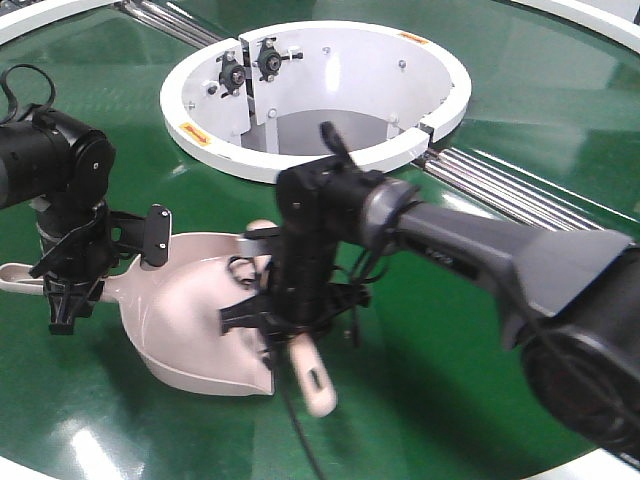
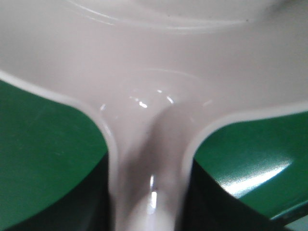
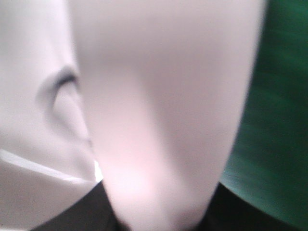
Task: Clean and inspect green conveyor with broom and dustpan
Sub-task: 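Sweep the black cable into the dustpan with the right-held brush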
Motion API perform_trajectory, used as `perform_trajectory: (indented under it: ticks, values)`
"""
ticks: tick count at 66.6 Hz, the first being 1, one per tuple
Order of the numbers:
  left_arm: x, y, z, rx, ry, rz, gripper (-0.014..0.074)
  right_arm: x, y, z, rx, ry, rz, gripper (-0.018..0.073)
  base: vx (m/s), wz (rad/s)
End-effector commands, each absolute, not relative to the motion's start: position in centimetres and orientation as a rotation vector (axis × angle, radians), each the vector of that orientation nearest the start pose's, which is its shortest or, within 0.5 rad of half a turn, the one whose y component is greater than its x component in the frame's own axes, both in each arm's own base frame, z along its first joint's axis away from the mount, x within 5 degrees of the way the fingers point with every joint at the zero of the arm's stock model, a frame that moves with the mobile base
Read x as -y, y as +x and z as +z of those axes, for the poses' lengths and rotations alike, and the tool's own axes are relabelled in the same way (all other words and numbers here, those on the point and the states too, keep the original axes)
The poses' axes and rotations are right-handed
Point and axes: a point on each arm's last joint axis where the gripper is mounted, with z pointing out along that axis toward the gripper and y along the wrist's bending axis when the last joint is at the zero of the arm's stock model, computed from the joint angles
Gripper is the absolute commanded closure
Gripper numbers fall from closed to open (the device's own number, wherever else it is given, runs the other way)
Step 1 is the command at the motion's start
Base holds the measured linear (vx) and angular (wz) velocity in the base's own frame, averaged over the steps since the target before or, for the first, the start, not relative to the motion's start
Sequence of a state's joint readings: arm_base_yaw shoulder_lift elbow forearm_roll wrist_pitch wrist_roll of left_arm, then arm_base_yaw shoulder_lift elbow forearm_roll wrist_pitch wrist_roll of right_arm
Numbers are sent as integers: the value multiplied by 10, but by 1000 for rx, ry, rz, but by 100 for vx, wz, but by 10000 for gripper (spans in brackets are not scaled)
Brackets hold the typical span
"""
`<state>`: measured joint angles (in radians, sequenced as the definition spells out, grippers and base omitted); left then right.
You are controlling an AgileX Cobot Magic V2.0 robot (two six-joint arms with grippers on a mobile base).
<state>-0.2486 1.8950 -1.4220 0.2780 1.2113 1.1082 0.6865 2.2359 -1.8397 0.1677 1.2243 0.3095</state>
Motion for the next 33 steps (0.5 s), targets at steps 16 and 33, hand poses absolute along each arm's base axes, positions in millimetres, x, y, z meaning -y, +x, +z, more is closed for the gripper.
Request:
perform_trajectory:
  ticks: [16, 33]
  values:
    - [67, 356, 240, -2412, 2130, 414, 603, -316, 328, 247, -3005, -606, 445, 562, 0, 0]
    - [67, 356, 240, -2412, 2130, 414, 603, -303, 326, 277, -2910, -627, 392, 561, 0, 0]
